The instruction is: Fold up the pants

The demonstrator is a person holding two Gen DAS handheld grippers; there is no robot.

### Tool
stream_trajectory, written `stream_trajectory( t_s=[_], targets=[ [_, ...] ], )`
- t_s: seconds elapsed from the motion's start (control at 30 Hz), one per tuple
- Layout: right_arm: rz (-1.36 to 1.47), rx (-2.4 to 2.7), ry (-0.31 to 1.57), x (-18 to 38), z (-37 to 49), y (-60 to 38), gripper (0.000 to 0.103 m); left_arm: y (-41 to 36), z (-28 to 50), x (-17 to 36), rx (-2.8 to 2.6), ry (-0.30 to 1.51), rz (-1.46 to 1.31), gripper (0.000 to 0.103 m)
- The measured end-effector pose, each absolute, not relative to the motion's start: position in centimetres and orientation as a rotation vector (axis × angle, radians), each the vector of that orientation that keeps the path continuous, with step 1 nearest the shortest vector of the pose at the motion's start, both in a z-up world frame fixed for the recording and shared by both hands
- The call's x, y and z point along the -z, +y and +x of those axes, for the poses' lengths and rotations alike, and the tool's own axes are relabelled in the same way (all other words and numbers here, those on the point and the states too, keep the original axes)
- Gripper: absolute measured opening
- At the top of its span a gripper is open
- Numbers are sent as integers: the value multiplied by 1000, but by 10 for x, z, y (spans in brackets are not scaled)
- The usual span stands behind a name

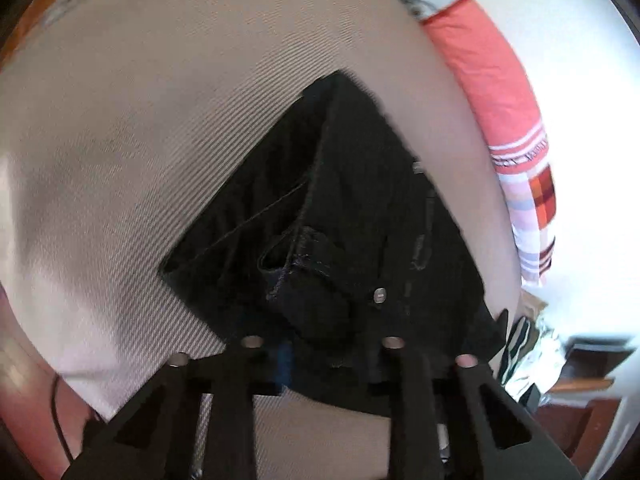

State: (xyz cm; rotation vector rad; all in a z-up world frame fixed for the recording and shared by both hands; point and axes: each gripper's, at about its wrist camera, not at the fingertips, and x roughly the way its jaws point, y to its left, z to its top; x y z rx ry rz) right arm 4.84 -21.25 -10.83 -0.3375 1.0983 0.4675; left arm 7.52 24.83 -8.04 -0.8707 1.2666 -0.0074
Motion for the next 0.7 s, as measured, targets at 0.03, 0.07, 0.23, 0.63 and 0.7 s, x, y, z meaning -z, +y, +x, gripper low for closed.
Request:
stream_trajectory(
  t_s=[0.03,0.07,0.23,0.63,0.7],
  targets=[
    [-333,-465,1093,104,46,-213,10,247,80,70,28,1250,-835,19],
    [-334,-459,1085,100,43,-213,10,247,84,61,51,1230,-805,18],
    [-359,-449,1066,80,22,-207,10,239,105,12,193,1122,-591,17],
    [-369,-529,1207,119,-11,-185,10,252,93,96,153,1341,-394,19],
    [-364,-534,1212,117,-10,-184,10,249,93,94,155,1335,-367,19]
  ],
)
